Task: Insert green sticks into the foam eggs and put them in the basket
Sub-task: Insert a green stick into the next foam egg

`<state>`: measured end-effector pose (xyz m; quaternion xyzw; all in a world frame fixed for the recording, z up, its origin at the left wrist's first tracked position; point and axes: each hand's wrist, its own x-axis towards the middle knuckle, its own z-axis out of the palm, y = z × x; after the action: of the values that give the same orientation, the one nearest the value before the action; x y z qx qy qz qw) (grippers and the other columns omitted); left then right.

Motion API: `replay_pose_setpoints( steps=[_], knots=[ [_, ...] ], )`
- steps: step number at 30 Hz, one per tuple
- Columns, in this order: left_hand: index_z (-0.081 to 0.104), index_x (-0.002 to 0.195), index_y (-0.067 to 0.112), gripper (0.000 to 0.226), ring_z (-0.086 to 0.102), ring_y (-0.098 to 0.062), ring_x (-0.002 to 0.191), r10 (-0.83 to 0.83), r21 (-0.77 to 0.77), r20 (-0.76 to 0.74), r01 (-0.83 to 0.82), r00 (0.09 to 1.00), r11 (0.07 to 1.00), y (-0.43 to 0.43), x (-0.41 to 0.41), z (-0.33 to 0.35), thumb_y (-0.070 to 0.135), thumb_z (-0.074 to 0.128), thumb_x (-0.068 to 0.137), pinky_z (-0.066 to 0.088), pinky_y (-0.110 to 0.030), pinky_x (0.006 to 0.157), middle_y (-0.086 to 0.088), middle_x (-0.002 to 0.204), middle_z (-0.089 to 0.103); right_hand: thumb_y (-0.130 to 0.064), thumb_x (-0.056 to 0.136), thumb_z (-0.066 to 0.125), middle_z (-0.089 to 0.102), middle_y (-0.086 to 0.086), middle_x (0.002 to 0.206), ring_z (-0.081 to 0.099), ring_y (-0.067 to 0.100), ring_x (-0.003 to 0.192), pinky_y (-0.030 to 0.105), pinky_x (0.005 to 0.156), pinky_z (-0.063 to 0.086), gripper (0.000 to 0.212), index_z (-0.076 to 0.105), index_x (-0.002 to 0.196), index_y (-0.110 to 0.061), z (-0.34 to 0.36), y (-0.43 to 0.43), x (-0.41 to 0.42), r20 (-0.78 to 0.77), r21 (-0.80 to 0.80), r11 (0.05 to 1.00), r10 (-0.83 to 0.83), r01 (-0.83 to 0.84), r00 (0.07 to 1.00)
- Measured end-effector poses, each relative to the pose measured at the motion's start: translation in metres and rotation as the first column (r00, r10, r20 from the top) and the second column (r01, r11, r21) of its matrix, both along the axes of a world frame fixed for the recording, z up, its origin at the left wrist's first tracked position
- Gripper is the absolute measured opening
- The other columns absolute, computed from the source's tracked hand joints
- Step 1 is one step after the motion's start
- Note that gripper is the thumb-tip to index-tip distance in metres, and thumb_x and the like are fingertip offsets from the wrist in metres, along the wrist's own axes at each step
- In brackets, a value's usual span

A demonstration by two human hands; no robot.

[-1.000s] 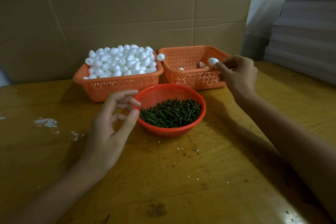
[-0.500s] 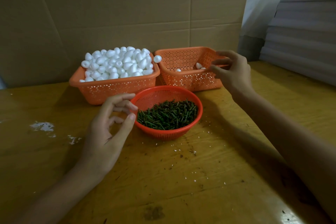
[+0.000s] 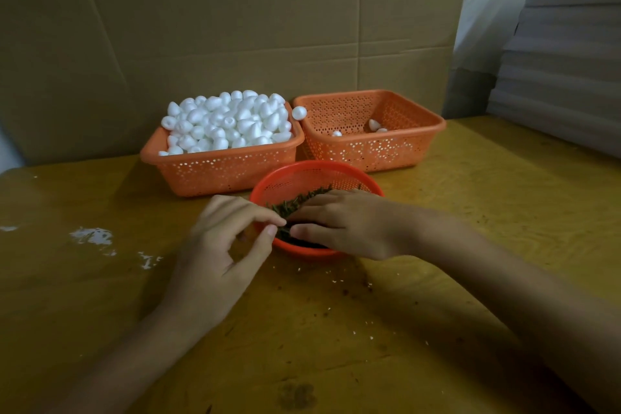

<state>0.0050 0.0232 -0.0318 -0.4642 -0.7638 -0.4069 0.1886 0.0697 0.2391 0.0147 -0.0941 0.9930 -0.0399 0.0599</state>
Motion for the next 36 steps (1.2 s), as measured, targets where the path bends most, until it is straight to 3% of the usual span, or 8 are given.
replay_pose_setpoints(
  steps=[3,7,10,14,21,27,33,36],
  knots=[
    [0.073,0.111,0.026,0.024,0.056,-0.005,0.102,0.001,-0.023,-0.032,-0.002,0.999,1.0,0.0,-0.002,0.006,0.038,0.056,0.099,0.044,-0.024,0.084,0.023,0.101,0.063,-0.049,0.112,0.027,0.043,-0.004,0.16,0.033,0.017,0.15,0.042,0.121,0.026,0.051,0.041,0.158,-0.031,0.006,0.0,0.001,0.031,-0.007,1.0,0.001,-0.001,1.0],
    [0.053,0.143,0.018,0.053,0.05,-0.025,0.126,0.193,-0.159,-0.311,-0.251,0.931,0.955,0.003,-0.034,0.036,0.047,0.059,0.099,0.043,-0.04,0.099,-0.008,0.133,0.059,-0.048,0.112,0.026,0.033,-0.005,0.168,0.021,0.015,0.157,0.041,0.125,0.016,0.053,0.034,0.161,-0.029,0.007,-0.002,-0.001,0.083,0.011,1.0,-0.002,0.001,0.997],
    [0.054,0.145,0.02,0.053,0.05,-0.037,0.132,0.356,-0.271,-0.146,-0.384,0.923,0.883,0.005,-0.073,0.071,0.04,0.066,0.097,0.042,-0.051,0.105,-0.013,0.14,0.057,-0.049,0.112,0.024,0.027,-0.004,0.171,0.016,0.016,0.159,0.045,0.127,0.013,0.055,0.03,0.163,-0.029,0.008,-0.001,-0.003,0.113,0.038,0.999,-0.013,0.009,0.993],
    [0.079,0.11,0.021,0.019,0.066,-0.032,0.107,0.449,-0.442,-0.022,-0.411,0.893,0.797,-0.001,-0.128,0.102,0.02,0.065,0.099,0.049,-0.042,0.09,-0.008,0.112,0.074,-0.051,0.111,0.024,0.025,-0.004,0.171,0.015,0.016,0.159,0.046,0.128,0.011,0.056,0.03,0.163,-0.031,0.009,-0.003,-0.002,0.116,0.017,0.999,-0.029,0.028,0.993],
    [0.08,0.111,0.02,0.015,0.062,-0.031,0.109,0.496,-0.733,0.187,-0.216,0.848,0.645,0.012,-0.181,0.108,0.02,0.072,0.098,0.05,-0.039,0.088,-0.013,0.123,0.069,-0.05,0.112,0.024,0.026,-0.004,0.171,0.015,0.015,0.159,0.045,0.128,0.01,0.056,0.03,0.163,-0.03,0.01,-0.004,0.001,0.114,0.008,0.999,-0.04,0.04,0.993],
    [0.084,0.101,0.018,0.024,0.066,-0.034,0.101,0.547,-0.698,0.234,-0.253,0.803,0.67,0.019,-0.192,0.105,-0.001,0.077,0.089,0.059,-0.044,0.086,-0.012,0.112,0.065,-0.05,0.112,0.024,0.027,-0.001,0.171,0.017,0.017,0.159,0.046,0.127,0.013,0.055,0.029,0.163,-0.031,0.01,-0.005,0.002,0.118,0.022,0.999,-0.049,0.047,0.992],
    [0.076,0.106,0.008,0.031,0.055,-0.023,0.062,0.494,-0.458,0.443,-0.285,0.748,0.842,0.009,-0.192,0.099,-0.015,0.072,0.085,0.041,-0.023,0.053,-0.025,0.099,0.068,-0.051,0.112,0.024,0.026,-0.002,0.171,0.017,0.018,0.159,0.047,0.127,0.012,0.055,0.029,0.163,-0.031,0.009,-0.005,0.002,0.118,0.019,0.998,-0.055,0.053,0.992],
    [0.078,0.094,0.015,0.028,0.061,-0.02,0.075,0.466,-0.471,0.44,-0.245,0.767,0.848,0.004,-0.19,0.098,-0.011,0.075,0.086,0.041,-0.022,0.058,-0.017,0.104,0.074,-0.051,0.112,0.023,0.026,-0.003,0.171,0.016,0.017,0.159,0.047,0.127,0.012,0.056,0.028,0.163,-0.031,0.009,-0.005,0.002,0.116,0.023,0.998,-0.053,0.05,0.992]
  ],
)
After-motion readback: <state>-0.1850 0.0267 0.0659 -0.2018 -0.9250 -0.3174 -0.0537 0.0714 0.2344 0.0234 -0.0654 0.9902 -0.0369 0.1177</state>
